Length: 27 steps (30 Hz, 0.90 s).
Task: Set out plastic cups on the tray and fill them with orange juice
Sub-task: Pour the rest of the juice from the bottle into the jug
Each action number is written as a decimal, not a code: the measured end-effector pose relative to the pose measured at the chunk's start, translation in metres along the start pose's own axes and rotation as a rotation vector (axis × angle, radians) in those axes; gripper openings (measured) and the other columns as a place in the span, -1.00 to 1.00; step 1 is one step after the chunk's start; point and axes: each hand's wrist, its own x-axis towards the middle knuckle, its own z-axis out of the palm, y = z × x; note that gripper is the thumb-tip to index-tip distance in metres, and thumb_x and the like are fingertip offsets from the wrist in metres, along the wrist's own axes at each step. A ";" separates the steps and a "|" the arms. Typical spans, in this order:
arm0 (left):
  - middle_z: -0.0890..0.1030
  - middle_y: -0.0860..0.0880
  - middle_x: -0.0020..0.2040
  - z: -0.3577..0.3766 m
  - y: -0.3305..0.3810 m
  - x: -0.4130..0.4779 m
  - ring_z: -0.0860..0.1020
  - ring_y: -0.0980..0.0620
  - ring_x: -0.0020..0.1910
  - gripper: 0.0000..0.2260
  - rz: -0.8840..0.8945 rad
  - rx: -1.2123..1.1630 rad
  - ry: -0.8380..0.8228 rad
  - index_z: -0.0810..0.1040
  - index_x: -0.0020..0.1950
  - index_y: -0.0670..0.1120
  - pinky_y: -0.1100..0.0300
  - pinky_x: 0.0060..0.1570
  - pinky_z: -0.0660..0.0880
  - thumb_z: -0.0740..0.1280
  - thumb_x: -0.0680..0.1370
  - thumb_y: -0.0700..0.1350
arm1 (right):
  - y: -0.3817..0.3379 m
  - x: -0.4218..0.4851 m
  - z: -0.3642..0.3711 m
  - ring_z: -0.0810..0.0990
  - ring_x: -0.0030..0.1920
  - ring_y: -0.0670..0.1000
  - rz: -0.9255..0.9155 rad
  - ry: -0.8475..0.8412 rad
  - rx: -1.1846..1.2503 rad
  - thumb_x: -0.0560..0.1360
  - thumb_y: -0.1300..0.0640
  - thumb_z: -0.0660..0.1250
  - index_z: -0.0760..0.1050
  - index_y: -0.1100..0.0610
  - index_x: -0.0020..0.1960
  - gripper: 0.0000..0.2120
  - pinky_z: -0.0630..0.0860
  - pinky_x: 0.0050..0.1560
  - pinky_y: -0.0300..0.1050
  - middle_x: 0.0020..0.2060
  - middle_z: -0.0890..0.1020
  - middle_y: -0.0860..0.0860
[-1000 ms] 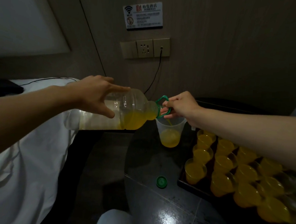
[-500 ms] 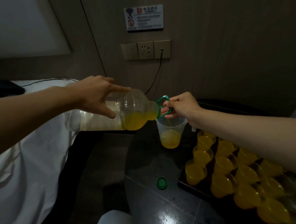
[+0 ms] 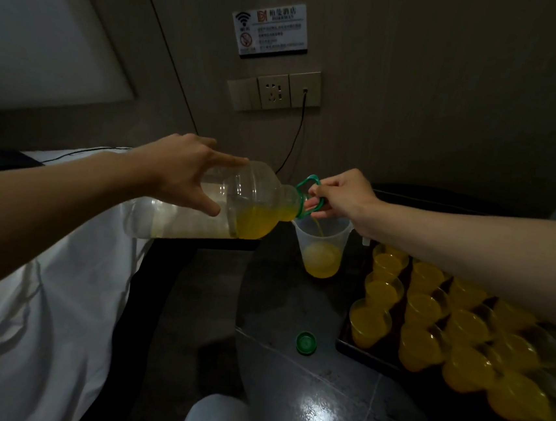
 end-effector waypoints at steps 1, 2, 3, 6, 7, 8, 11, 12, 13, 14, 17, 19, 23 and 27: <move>0.45 -0.02 0.17 0.000 0.000 0.000 0.48 -0.02 0.08 -0.16 0.001 -0.001 -0.001 0.10 0.62 0.26 0.13 -0.01 0.42 0.44 0.43 0.30 | 0.000 0.000 0.000 0.76 -0.14 0.02 0.002 0.001 0.009 0.62 0.24 0.34 0.63 0.26 0.07 -0.88 0.71 -0.13 -0.07 -0.08 0.71 0.18; 0.45 -0.03 0.16 0.000 0.001 0.000 0.48 -0.01 0.06 -0.16 0.002 0.000 -0.002 0.10 0.62 0.26 0.13 -0.02 0.42 0.44 0.43 0.31 | 0.001 -0.001 0.000 0.76 -0.14 0.02 0.004 0.000 0.016 0.62 0.24 0.34 0.63 0.26 0.04 -0.88 0.70 -0.16 -0.10 -0.07 0.71 0.18; 0.46 -0.04 0.15 0.000 0.001 0.000 0.48 -0.01 0.04 -0.16 0.002 0.002 -0.002 0.10 0.62 0.26 0.13 -0.04 0.41 0.43 0.43 0.31 | 0.001 -0.002 -0.001 0.76 -0.15 0.02 0.005 0.000 0.019 0.62 0.25 0.34 0.63 0.25 0.02 -0.89 0.70 -0.18 -0.12 -0.07 0.71 0.19; 0.48 -0.08 0.18 0.001 0.002 0.001 0.51 -0.07 0.09 -0.16 0.003 0.006 -0.006 0.11 0.62 0.25 0.11 0.00 0.45 0.44 0.43 0.31 | 0.002 -0.001 -0.002 0.76 -0.16 0.01 0.014 0.008 0.012 0.61 0.25 0.34 0.63 0.25 0.01 -0.90 0.69 -0.21 -0.14 -0.07 0.70 0.18; 0.48 -0.08 0.18 0.002 0.003 0.002 0.51 -0.06 0.08 -0.16 0.008 0.006 -0.004 0.11 0.62 0.25 0.09 0.01 0.48 0.44 0.43 0.31 | 0.002 -0.001 -0.003 0.76 -0.16 0.01 0.018 0.008 0.006 0.61 0.24 0.35 0.63 0.25 0.04 -0.89 0.70 -0.20 -0.12 -0.07 0.70 0.18; 0.48 -0.07 0.16 0.001 0.003 0.002 0.50 -0.03 0.05 -0.16 0.012 0.006 -0.002 0.11 0.62 0.25 0.08 0.01 0.51 0.44 0.43 0.32 | 0.001 -0.001 -0.003 0.76 -0.15 0.01 0.024 0.006 0.002 0.61 0.24 0.35 0.63 0.25 0.07 -0.88 0.70 -0.17 -0.11 -0.06 0.70 0.17; 0.48 -0.04 0.16 -0.001 0.003 0.003 0.48 0.03 0.03 -0.15 0.014 0.011 -0.003 0.11 0.63 0.23 0.10 0.01 0.51 0.43 0.43 0.32 | 0.002 -0.001 -0.004 0.76 -0.14 0.02 0.029 0.000 0.018 0.61 0.24 0.35 0.62 0.24 0.06 -0.89 0.71 -0.16 -0.10 -0.07 0.71 0.18; 0.47 -0.04 0.16 -0.002 0.003 0.003 0.47 0.03 0.03 -0.15 0.013 0.015 -0.005 0.11 0.63 0.23 0.11 0.01 0.50 0.43 0.43 0.32 | 0.002 -0.001 -0.004 0.76 -0.15 0.02 0.024 0.000 0.021 0.61 0.24 0.35 0.63 0.24 0.03 -0.90 0.70 -0.17 -0.10 -0.08 0.71 0.19; 0.47 -0.04 0.17 -0.002 0.003 0.003 0.47 0.03 0.04 -0.15 0.012 0.019 -0.009 0.11 0.63 0.23 0.11 0.02 0.49 0.42 0.43 0.32 | 0.002 -0.001 -0.003 0.76 -0.16 0.01 0.022 0.001 0.021 0.61 0.24 0.35 0.63 0.23 0.00 -0.91 0.70 -0.18 -0.10 -0.09 0.71 0.19; 0.47 -0.04 0.17 -0.003 0.004 0.004 0.46 0.03 0.04 -0.15 0.012 0.024 -0.015 0.10 0.63 0.23 0.12 0.02 0.49 0.42 0.43 0.32 | 0.002 -0.001 -0.003 0.76 -0.16 0.01 0.022 0.003 0.018 0.61 0.24 0.35 0.63 0.22 -0.01 -0.91 0.70 -0.17 -0.10 -0.09 0.71 0.18; 0.44 -0.03 0.18 -0.003 0.004 0.006 0.41 0.05 0.03 -0.15 0.014 0.043 -0.029 0.08 0.63 0.23 0.15 -0.01 0.42 0.41 0.44 0.33 | 0.003 0.000 -0.002 0.76 -0.17 0.02 0.022 0.022 0.006 0.61 0.24 0.35 0.63 0.21 -0.05 -0.90 0.71 -0.16 -0.08 -0.09 0.70 0.17; 0.45 -0.04 0.18 -0.004 0.005 0.007 0.42 0.04 0.04 -0.15 0.016 0.044 -0.030 0.09 0.64 0.23 0.15 0.00 0.42 0.41 0.44 0.33 | 0.003 0.001 -0.002 0.76 -0.16 0.03 0.027 0.033 0.003 0.61 0.24 0.36 0.63 0.22 -0.04 -0.90 0.70 -0.17 -0.09 -0.07 0.70 0.17; 0.47 -0.05 0.18 -0.007 0.004 0.007 0.44 0.04 0.05 -0.14 0.016 0.057 -0.026 0.09 0.63 0.23 0.14 -0.01 0.43 0.41 0.43 0.34 | 0.001 0.002 -0.002 0.76 -0.15 0.03 0.031 0.042 -0.009 0.61 0.23 0.36 0.63 0.26 0.07 -0.88 0.71 -0.16 -0.07 -0.04 0.69 0.16; 0.46 -0.05 0.24 -0.011 0.004 0.008 0.39 0.06 0.07 -0.15 0.008 0.071 -0.034 0.10 0.63 0.24 0.16 -0.01 0.36 0.41 0.43 0.33 | 0.001 0.003 0.000 0.76 -0.15 0.02 0.009 0.043 -0.039 0.61 0.22 0.35 0.64 0.24 0.05 -0.88 0.71 -0.11 -0.02 -0.07 0.70 0.16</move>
